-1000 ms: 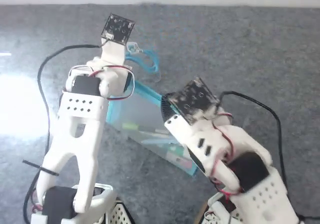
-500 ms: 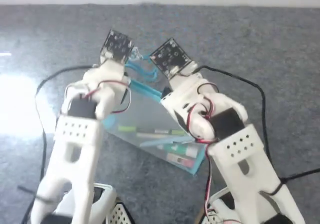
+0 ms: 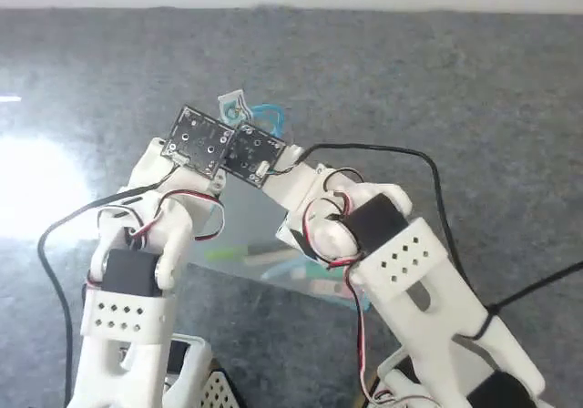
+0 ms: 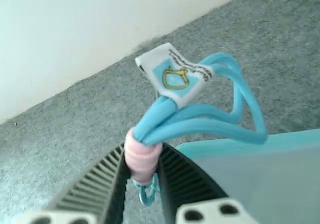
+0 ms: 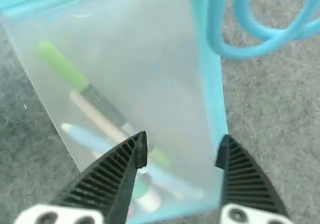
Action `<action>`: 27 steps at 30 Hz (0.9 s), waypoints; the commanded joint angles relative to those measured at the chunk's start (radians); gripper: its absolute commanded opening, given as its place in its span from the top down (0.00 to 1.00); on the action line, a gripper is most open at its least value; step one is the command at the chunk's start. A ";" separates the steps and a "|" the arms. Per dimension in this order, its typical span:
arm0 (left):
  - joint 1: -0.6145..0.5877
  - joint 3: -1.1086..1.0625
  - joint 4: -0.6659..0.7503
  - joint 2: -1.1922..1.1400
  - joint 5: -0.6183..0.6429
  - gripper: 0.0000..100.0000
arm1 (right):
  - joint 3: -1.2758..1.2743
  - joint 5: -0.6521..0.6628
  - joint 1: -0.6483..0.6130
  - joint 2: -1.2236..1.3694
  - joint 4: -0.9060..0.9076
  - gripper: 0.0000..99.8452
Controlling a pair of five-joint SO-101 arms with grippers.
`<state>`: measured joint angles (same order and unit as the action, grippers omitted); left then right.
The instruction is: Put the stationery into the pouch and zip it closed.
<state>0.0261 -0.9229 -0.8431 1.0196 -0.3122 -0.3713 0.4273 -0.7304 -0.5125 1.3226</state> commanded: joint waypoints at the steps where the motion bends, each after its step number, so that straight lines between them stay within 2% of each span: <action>1: -0.014 0.002 0.011 0.035 -0.011 0.99 | 0.155 0.054 0.016 0.048 0.082 0.71; 6: -0.008 -0.015 0.026 0.035 -0.011 0.99 | 0.336 0.037 0.114 0.160 0.168 0.73; 10: -0.008 -0.018 0.040 0.035 -0.011 0.99 | 0.342 0.029 0.156 0.246 0.193 0.73; 17: -0.015 -0.053 0.054 0.035 -0.014 0.99 | 0.287 0.054 0.288 0.346 0.038 0.73; 21: -0.008 -0.087 0.112 0.066 -0.014 0.99 | 0.287 0.100 0.369 0.467 -0.139 0.73; 27: 0.049 -0.125 0.035 0.227 -0.049 0.99 | 0.520 0.095 0.375 0.740 -0.203 0.72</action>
<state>0.0476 -1.0533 -0.7802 1.1561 -0.3353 -0.0138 0.5178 -0.3575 0.1488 1.1431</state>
